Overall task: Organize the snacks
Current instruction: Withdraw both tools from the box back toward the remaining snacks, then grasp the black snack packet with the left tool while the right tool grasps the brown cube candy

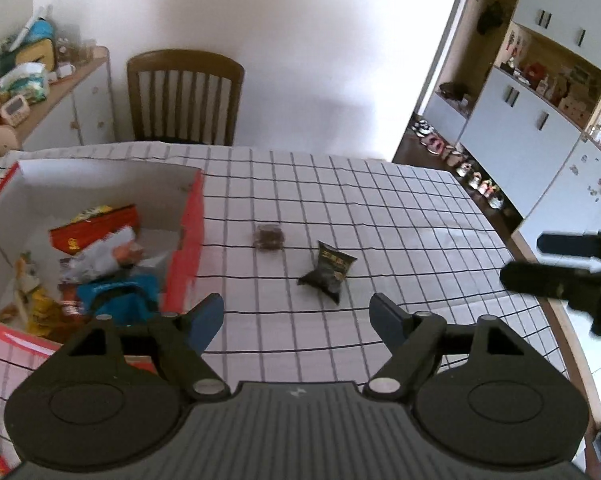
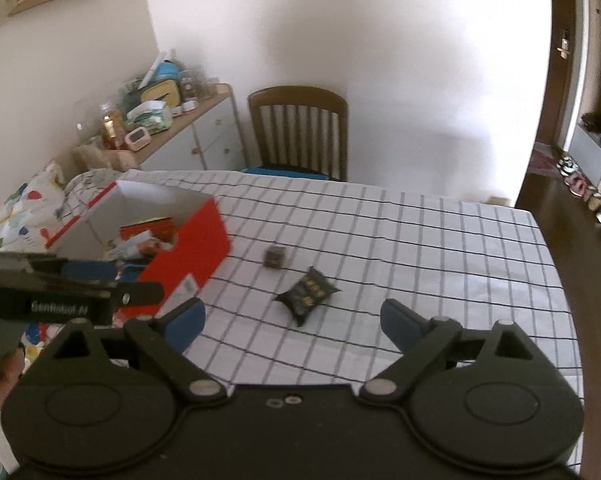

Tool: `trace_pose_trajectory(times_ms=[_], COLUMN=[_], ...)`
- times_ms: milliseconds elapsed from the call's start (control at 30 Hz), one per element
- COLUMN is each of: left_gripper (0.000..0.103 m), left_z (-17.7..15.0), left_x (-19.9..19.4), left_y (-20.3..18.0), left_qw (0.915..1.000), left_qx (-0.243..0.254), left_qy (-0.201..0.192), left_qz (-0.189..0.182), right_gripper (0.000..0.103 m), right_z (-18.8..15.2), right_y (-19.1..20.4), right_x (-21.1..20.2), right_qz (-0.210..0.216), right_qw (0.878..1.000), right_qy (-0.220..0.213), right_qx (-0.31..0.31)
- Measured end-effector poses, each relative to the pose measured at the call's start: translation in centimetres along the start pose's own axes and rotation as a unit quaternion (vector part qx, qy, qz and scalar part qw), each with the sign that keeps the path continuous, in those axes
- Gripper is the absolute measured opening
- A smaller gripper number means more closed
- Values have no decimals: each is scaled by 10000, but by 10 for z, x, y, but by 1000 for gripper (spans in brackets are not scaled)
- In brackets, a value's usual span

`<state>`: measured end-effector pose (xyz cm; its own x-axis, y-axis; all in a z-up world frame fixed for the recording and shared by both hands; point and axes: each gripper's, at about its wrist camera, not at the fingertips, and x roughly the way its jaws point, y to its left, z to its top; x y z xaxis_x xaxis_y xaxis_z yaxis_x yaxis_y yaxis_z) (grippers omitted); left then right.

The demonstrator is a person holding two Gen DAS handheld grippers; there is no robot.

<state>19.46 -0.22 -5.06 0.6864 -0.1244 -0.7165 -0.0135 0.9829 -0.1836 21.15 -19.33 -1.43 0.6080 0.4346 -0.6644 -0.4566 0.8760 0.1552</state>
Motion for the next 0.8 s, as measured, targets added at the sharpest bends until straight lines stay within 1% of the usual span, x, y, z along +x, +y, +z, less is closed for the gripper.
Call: trace_pose_trajectory(times_ms=[33,67,100,133,200,267,467,567,733,800], left_gripper=[80,81,86,88,98,102,102,102,102,102], left_z=[0,0,0,0,1,2,3,0,-5,-7], left_x=[4,9,12,16,24,32,61,78,105,113], left_y=[-2,-3,-4,-5,-7,-7,-8,-9,-14,-17], left_qw=[10000,9999,9998,9997,9996,9993,9994,9994,9997,9999], left_qx=[-27,-55,-77,-106,-149,-212,-271,-225,-215,-128], left_qy=[20,37,36,20,0,4,-26,80,114,72], left_qz=[-48,-117,-163,-203,-257,-298,-191,-248,-86,-26], right_gripper=[100,103,103,103,103,103,103,103,103,103], right_z=[2,4,6,8,14,20,38,47,62,68], right_y=[-4,-8,-11,-15,-20,-24,-32,-34,-32,-31], right_x=[1,2,3,5,12,20,55,76,115,132], right_qz=[-19,-37,-28,3,4,1,-61,-33,60,86], right_qw=[10000,10000,10000,10000,10000,10000,9998,9995,9979,9971], right_qy=[-8,-45,-82,-88,-66,-21,169,312,630,736], right_qx=[18,34,39,38,54,71,83,60,-160,-179])
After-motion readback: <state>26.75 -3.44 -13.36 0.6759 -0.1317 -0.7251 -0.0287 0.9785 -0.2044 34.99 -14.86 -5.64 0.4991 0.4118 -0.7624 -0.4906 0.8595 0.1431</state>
